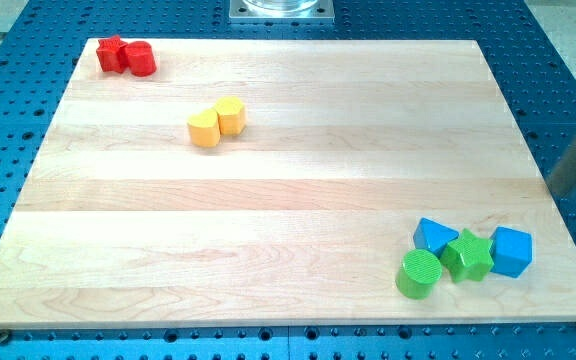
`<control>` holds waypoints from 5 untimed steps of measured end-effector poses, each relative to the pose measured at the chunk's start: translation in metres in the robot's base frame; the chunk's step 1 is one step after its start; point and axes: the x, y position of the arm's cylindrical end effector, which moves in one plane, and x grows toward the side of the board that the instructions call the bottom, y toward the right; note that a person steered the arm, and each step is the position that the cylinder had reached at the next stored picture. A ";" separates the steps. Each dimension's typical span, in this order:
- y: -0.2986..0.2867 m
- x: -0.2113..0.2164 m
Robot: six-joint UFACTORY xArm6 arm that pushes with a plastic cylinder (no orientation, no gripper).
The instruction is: Separate the blue blocks from the green blocks
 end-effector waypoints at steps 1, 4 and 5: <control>-0.022 0.065; -0.165 0.049; -0.138 0.082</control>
